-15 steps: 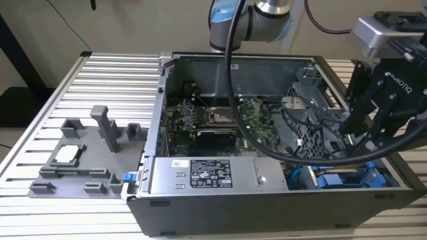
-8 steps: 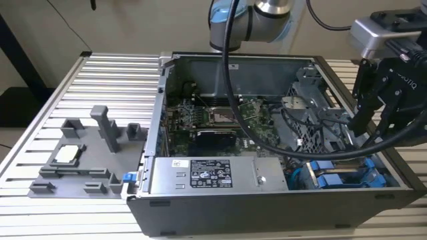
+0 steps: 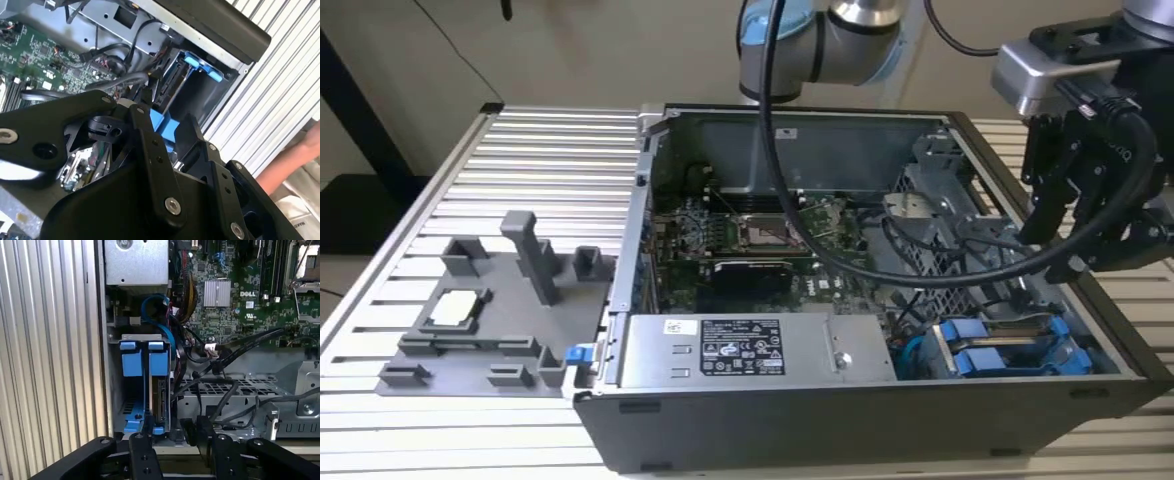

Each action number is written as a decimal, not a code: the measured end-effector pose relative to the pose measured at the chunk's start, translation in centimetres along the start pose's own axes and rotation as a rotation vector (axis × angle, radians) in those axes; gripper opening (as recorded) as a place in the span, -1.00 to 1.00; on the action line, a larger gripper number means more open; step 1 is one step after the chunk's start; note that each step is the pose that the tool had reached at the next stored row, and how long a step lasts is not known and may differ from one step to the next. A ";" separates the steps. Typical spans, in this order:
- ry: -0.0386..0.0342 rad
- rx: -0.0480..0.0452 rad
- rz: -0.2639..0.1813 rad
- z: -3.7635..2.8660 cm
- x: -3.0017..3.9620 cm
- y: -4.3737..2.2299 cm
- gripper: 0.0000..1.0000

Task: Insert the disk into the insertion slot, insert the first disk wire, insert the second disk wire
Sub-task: 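Insert the first disk wire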

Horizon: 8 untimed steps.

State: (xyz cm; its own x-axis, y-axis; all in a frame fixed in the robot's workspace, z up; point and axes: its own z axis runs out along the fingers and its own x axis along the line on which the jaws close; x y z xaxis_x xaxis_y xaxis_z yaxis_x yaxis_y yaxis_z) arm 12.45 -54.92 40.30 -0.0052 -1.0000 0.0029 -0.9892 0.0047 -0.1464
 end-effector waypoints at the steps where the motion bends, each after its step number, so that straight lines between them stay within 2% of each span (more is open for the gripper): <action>1: 0.0039 0.0088 -0.003 0.05 -0.21 0.02 -0.06; 5: 0.0106 0.0338 -0.009 0.40 -1.10 0.32 -0.06; 8: 0.0133 0.0468 -0.016 0.69 -1.30 0.55 -0.06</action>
State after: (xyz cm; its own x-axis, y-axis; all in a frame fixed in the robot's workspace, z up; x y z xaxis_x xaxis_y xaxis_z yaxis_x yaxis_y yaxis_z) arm 12.01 -53.61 39.54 0.0085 -0.9998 0.0188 -0.9812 -0.0119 -0.1924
